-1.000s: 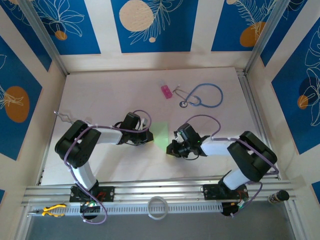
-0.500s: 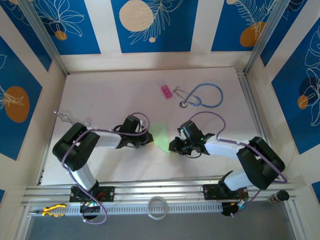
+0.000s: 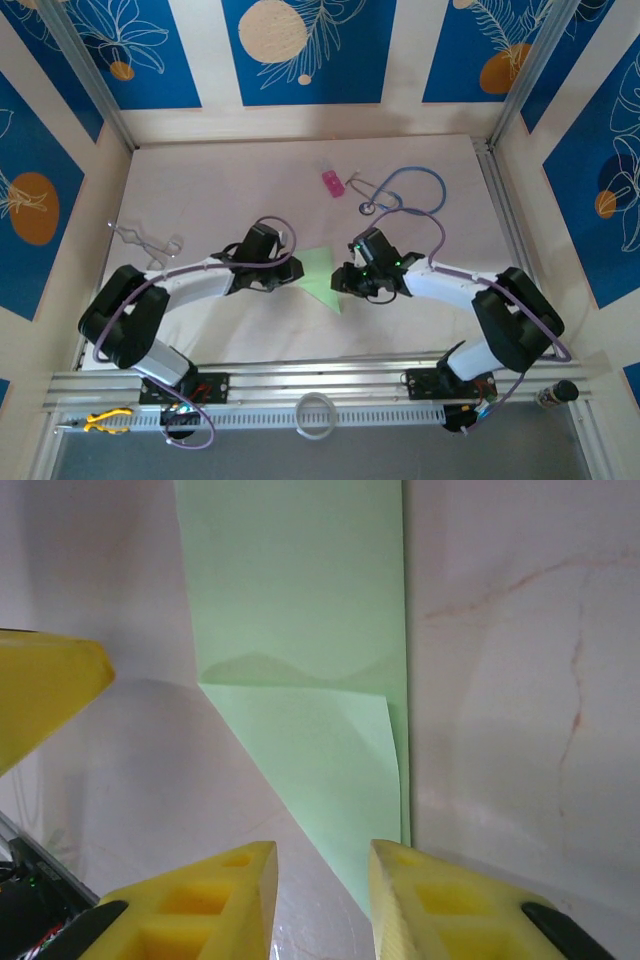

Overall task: Fold a paper plane with a square sheet of paper (pick it up from the middle)
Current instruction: Fourth fold the wing at the center of the table.

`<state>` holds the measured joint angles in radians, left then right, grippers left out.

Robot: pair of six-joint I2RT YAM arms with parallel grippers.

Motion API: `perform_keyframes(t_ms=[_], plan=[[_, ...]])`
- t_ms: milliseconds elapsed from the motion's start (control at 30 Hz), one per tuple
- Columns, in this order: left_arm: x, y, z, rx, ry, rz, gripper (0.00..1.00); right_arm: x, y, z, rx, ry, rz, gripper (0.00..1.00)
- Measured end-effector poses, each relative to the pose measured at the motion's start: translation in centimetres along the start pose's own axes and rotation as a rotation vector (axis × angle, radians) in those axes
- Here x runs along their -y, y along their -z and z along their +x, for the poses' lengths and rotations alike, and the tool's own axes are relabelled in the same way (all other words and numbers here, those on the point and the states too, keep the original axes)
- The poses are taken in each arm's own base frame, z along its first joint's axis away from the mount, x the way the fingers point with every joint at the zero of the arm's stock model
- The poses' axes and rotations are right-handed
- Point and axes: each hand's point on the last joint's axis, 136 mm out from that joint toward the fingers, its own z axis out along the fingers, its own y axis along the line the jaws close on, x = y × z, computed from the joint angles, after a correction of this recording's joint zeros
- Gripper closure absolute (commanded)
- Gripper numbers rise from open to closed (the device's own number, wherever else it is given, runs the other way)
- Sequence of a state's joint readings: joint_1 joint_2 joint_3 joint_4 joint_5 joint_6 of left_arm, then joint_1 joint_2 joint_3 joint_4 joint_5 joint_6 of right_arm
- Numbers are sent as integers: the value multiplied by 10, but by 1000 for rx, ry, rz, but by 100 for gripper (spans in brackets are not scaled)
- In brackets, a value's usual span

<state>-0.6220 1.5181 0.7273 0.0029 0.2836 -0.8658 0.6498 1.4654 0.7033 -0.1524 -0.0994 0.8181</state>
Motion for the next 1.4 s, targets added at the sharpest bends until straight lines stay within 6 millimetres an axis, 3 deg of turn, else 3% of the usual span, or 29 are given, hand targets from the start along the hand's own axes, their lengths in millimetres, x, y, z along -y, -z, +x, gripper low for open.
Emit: perform_keyframes(t_ms=[267,433,833,1400], plan=[[-13,12,-15,30,23,-11,68,17,-8,-15,-16,-50,22,64],[-18,13,-13,10,41,1,66,22,-13,-19,-34,-76,-1,64],[-13,8,-10,-21,49,66,65,10,-27,-32,-81,-66,-73,78],[-12,4,-7,-41,64,87,65,12,-33,-27,-108,-51,-75,79]])
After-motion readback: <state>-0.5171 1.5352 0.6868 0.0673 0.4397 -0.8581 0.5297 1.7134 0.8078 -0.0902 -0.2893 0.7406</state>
